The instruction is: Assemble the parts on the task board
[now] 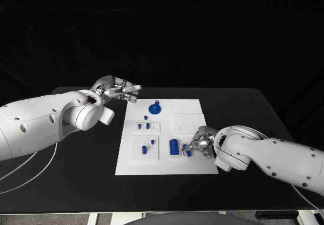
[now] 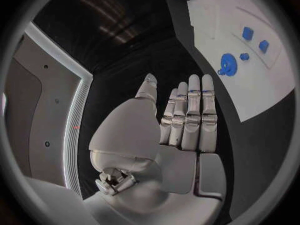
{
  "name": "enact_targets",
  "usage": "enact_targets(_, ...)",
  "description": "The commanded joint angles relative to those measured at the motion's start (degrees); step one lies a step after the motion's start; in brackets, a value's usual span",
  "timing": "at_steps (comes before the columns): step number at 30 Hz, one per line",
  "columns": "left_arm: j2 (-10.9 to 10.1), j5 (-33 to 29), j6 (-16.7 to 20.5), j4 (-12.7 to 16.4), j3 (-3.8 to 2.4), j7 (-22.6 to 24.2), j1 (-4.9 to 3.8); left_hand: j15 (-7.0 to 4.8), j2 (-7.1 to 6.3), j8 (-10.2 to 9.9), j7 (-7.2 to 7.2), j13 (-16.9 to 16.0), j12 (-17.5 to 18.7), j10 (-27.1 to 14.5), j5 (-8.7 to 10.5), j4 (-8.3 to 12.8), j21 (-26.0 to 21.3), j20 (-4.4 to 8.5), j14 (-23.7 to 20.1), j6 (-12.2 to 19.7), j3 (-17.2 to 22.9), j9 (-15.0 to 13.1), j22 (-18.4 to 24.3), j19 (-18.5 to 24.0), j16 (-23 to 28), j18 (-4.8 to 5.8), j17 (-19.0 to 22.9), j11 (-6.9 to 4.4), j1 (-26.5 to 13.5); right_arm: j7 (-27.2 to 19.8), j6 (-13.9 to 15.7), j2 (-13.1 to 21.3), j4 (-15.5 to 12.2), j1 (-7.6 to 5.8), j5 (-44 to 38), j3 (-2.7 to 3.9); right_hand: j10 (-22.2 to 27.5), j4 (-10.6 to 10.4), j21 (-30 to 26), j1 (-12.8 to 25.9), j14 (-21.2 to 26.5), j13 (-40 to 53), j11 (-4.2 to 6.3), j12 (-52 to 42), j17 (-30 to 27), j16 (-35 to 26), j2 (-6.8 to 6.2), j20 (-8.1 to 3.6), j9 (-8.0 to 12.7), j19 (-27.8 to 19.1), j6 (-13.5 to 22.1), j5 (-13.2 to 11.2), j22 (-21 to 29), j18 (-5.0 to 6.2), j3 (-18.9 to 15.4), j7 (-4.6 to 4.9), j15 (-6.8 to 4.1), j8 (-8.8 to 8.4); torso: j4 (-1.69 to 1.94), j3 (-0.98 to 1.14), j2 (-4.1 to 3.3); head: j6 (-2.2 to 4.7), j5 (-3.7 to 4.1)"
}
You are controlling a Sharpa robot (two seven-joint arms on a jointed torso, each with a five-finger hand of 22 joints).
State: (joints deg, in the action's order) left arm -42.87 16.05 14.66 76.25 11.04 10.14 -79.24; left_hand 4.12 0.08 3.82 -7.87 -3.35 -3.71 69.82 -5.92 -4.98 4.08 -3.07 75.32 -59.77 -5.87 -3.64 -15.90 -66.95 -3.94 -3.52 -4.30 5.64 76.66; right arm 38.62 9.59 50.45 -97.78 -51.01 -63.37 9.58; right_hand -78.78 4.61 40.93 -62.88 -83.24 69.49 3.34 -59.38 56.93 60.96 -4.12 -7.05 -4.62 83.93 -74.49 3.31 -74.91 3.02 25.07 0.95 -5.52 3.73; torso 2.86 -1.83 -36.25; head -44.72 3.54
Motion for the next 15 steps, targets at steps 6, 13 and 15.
enact_targets(6,0.0,-0.3,-0.9,0.2,-0.04,0.0,-0.04,0.06,0.00,0.0,0.25,-0.1,-0.1,-0.1,0.34,-0.5,0.4,-0.06,-0.4,0.1,0.0,-0.1,0.1,-0.5,0.2,0.32,-0.1,-0.02,-0.6,0.5,0.2,-0.6,0.6,0.15,-2.0,-0.20,-0.4,-1.5,-0.2,0.8,0.1,0.1,0.07,-0.1,-0.1,0.2,-0.27,-0.21,0.2,3.1,-0.2,-0.4,-4.3,-0.62,-0.2,-0.09,-0.39,-0.05,-0.03,0.00,0.01,0.06,-0.32)
enact_targets(13,0.0,-0.3,-1.0,0.2,-0.04,-0.2,-0.04,0.07,-0.01,0.1,0.25,-0.1,-0.1,-0.1,0.37,-0.6,0.4,-0.06,-0.4,0.1,0.0,-0.1,0.1,-0.5,0.2,0.32,-0.1,-0.01,-0.7,0.4,0.0,-0.9,0.8,0.15,-2.1,-0.21,-0.4,-4.5,-0.1,3.0,0.1,0.2,0.06,0.1,0.0,0.2,-2.13,-0.35,0.4,3.1,-0.4,-0.6,-4.3,-0.67,-1.0,-0.03,-0.47,-0.03,-0.07,0.00,0.02,0.10,-0.47)
enact_targets(15,0.0,-0.3,-1.1,0.2,-0.04,-0.2,-0.04,0.07,-0.01,0.1,0.25,-0.1,-0.1,-0.1,0.37,-0.6,0.4,-0.06,-0.4,0.1,0.0,-0.1,0.1,-0.5,0.2,0.32,-0.1,-0.01,-0.7,0.4,-0.1,-1.0,0.9,0.15,-2.1,-0.21,-0.4,-5.7,-0.1,4.0,0.1,0.1,-0.02,0.1,0.0,0.2,-3.00,-0.35,0.4,3.1,-0.5,-0.6,-4.3,-0.68,-2.1,0.05,-0.44,-0.01,-0.06,0.00,0.01,0.05,-0.44)
